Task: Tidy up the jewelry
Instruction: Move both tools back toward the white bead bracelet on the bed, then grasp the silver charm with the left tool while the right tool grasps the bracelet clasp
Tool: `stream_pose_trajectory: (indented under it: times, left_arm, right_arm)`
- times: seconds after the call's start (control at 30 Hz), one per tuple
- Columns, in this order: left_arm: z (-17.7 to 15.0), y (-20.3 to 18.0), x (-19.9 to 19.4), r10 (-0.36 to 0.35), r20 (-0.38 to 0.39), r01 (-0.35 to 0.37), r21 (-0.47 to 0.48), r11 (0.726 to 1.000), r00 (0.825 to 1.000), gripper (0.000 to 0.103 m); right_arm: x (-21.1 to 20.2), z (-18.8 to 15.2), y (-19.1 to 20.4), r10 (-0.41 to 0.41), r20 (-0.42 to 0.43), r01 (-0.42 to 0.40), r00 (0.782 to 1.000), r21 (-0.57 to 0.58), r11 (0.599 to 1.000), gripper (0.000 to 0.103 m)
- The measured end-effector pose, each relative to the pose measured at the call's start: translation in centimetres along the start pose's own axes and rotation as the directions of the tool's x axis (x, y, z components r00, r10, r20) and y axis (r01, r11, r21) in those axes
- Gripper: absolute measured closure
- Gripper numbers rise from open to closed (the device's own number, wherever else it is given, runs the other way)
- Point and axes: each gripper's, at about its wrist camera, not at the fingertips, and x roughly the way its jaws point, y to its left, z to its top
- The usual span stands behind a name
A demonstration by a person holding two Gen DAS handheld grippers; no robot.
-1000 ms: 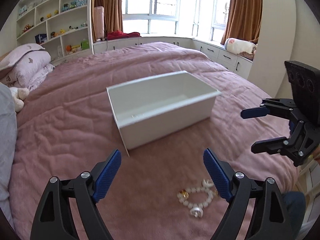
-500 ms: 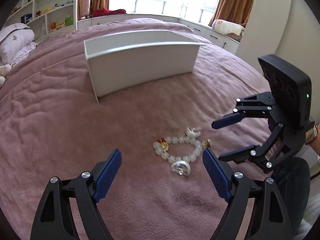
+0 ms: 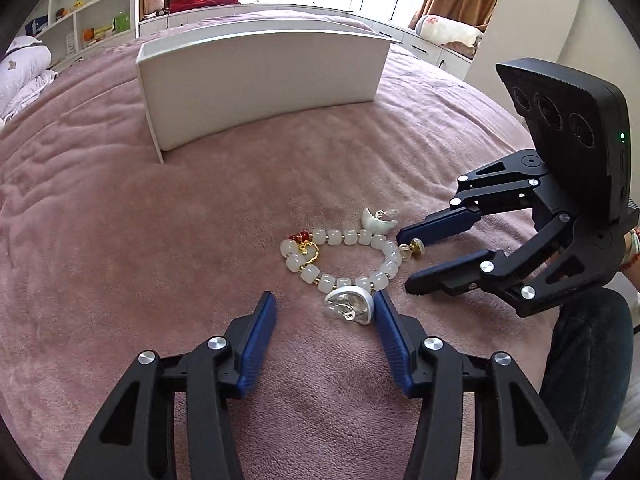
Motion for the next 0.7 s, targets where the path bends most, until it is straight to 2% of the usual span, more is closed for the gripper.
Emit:
stream_pose_trajectory:
  times: [0.07, 0.4, 0.53, 0.7]
  left_arm:
    - [-0.09, -0.21, -0.04, -0.010, -0.002, 0.010, 0.007, 1.000, 1.000, 0.058]
    - [-0.37, -0.85, 0.08, -0.029, -0.012, 0.029, 0.017, 0.999, 1.000, 0.058]
    - [-0.31, -0.64, 0.33, -0.024, -0.022, 0.024, 0.005, 1.000, 0.999, 0.073]
    - [-0.41, -0.76, 0.18, -0.018, -0.021, 0.018, 0.006, 1.000, 1.000, 0.073]
  right_arm:
    - [-0.11, -0.18, 0.03, 0.007, 0.002, -0.007, 1.000, 0.004, 1.000, 0.076]
    - [-0.18, -0.32, 0.00, 0.009, 0.009, -0.009, 1.000, 0.022, 1.000, 0.080]
    - [-0.33, -0.51, -0.10, 0.010, 0.009, -0.011, 1.000, 0.027, 1.000, 0.086]
    - [-0.61, -0.64, -0.14, 0.018, 0.007, -0.018, 1.000, 0.026, 1.000, 0.090]
